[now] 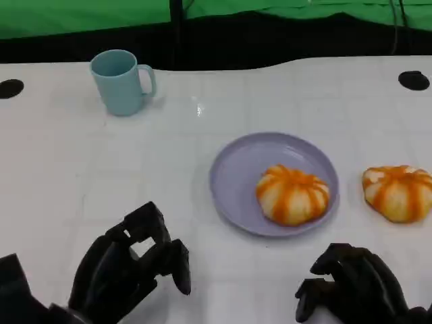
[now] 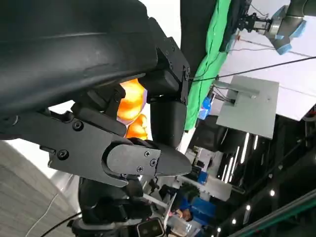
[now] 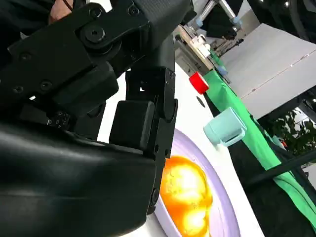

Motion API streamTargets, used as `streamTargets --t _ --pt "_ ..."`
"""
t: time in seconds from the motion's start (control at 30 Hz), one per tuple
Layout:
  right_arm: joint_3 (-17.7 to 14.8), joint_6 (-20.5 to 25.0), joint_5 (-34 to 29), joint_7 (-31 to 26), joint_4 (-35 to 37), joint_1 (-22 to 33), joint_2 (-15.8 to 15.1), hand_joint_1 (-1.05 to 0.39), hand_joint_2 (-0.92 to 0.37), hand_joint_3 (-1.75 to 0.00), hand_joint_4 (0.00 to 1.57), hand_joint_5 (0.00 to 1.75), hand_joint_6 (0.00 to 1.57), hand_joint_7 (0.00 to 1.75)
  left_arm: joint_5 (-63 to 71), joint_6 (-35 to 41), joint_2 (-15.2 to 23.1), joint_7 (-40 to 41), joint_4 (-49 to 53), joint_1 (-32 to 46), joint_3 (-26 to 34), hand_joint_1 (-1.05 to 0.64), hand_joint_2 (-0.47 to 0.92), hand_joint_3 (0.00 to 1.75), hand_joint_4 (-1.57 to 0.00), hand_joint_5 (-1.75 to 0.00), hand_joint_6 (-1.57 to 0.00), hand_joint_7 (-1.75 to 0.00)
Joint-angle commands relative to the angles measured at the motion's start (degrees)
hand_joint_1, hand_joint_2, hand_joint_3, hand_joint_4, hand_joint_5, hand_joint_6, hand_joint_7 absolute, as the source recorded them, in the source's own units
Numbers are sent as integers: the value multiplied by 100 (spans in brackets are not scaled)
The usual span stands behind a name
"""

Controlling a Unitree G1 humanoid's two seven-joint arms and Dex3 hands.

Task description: Grasp the bread from the table and place it into the plate.

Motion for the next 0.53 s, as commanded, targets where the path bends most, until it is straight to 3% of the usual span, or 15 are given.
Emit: streamTargets --t 0.03,0.53 --pt "-14 -5 15 -3 -65 22 -79 -104 -72 0 157 73 157 36 -77 140 3 -136 77 29 156 -63 92 21 -87 -175 -62 -175" --pt "-98 -84 18 12 112 -85 -130 -104 -73 0 157 73 157 36 23 108 -120 -468 633 -257 372 -64 92 19 -88 -175 -64 -175"
